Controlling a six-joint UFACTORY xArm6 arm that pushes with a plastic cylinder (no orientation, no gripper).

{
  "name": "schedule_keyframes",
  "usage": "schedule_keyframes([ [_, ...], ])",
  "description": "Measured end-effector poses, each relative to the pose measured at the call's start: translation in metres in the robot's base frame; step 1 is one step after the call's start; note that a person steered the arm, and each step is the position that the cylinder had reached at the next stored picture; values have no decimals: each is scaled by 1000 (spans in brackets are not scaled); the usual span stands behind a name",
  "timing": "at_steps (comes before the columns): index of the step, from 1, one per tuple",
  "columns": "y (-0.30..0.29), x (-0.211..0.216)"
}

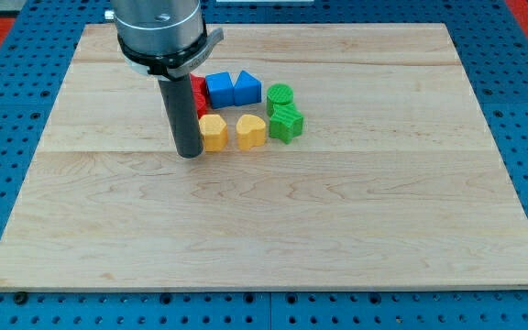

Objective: Separate the blue blocks from a group of blocks

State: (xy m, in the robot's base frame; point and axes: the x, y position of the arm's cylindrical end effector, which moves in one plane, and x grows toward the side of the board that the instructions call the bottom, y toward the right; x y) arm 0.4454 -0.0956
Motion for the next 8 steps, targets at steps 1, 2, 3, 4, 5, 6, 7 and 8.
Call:
schedule_keyframes([
  [1,2,0],
  [2,-2,-4],
  [3,-45,-20],
  [4,-93,-69],
  [5,-93,-111],
  [6,-65,-133],
  [7,-22,-132],
  [8,-1,-113],
])
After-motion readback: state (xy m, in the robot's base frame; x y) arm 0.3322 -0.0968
